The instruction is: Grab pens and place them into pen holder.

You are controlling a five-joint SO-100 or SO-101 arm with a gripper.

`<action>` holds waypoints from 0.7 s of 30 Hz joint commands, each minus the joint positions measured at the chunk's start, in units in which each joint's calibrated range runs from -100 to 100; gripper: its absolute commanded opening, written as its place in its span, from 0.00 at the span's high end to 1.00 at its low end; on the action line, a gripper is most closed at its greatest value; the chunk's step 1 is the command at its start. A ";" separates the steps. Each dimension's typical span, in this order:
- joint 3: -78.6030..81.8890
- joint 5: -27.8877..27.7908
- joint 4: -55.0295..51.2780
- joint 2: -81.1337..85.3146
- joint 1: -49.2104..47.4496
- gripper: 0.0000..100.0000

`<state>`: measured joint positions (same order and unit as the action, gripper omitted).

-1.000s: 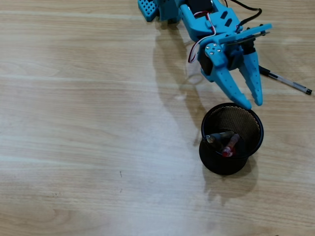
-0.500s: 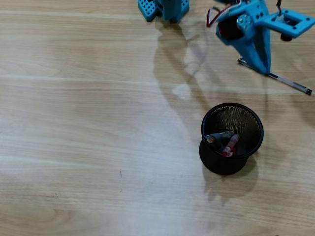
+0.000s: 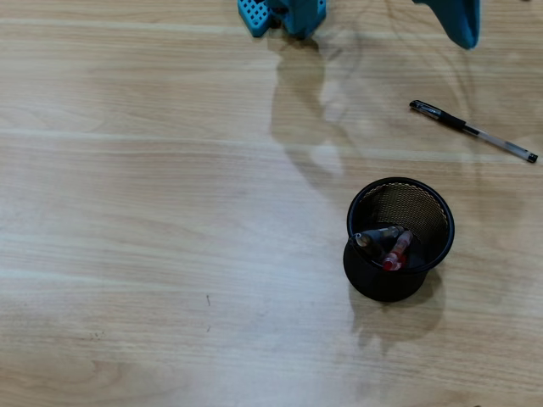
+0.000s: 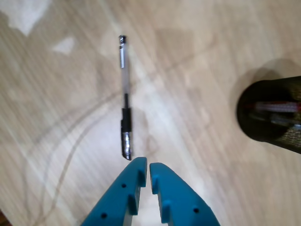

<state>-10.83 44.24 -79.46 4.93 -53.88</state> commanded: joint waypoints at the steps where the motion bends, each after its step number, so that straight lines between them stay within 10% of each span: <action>1: -4.83 3.25 0.14 -4.55 -4.69 0.98; 9: -10.17 3.51 0.60 -11.93 -7.98 0.97; 16: -10.26 3.56 0.69 -12.78 -9.26 0.63; 21: -9.54 4.09 0.69 -13.29 -9.35 0.61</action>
<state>-18.37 47.46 -79.37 -8.24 -62.36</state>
